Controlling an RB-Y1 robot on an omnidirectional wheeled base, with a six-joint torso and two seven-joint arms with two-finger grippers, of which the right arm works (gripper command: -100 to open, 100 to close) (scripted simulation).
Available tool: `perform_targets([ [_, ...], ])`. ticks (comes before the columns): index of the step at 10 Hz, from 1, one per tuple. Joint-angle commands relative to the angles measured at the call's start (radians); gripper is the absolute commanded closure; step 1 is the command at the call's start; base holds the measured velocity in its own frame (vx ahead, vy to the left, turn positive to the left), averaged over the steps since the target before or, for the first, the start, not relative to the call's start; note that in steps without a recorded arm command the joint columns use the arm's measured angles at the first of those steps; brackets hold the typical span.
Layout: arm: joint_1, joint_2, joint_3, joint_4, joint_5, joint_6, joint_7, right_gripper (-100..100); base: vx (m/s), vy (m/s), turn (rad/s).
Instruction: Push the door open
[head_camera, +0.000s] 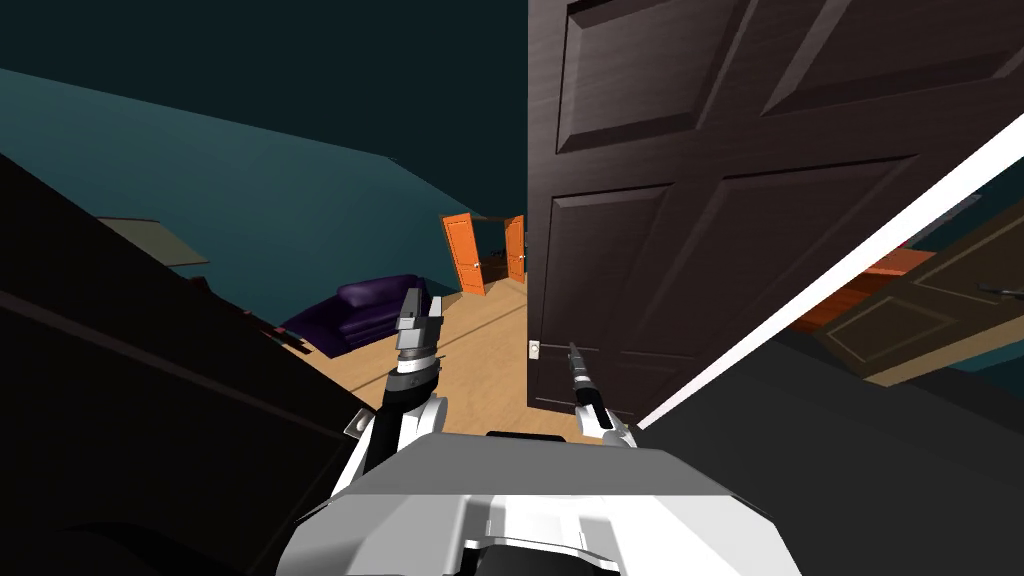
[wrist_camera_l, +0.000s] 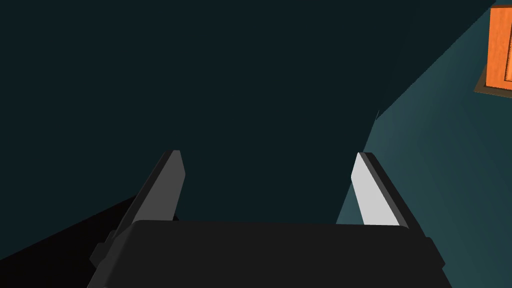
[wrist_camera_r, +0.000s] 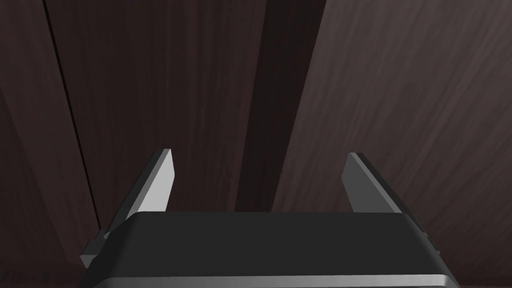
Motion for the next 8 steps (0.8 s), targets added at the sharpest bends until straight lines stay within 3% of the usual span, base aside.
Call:
perform_targets([
  [1, -0.015, 0.009, -0.005, 0.028, -0.001, -0.014, -0.001, -100, 0.016, 0.182, 0.020],
  [2, -0.015, 0.038, -0.013, 0.027, -0.002, -0.014, 0.002, -100, 0.012, 0.178, 0.062],
  [6, -0.014, 0.098, -0.023, 0.026, -0.002, -0.014, 0.005, -100, -0.003, 0.199, 0.038],
  [8, -0.005, 0.096, -0.020, 0.008, -0.001, -0.002, 0.003, -100, 0.003, 0.104, -0.002],
])
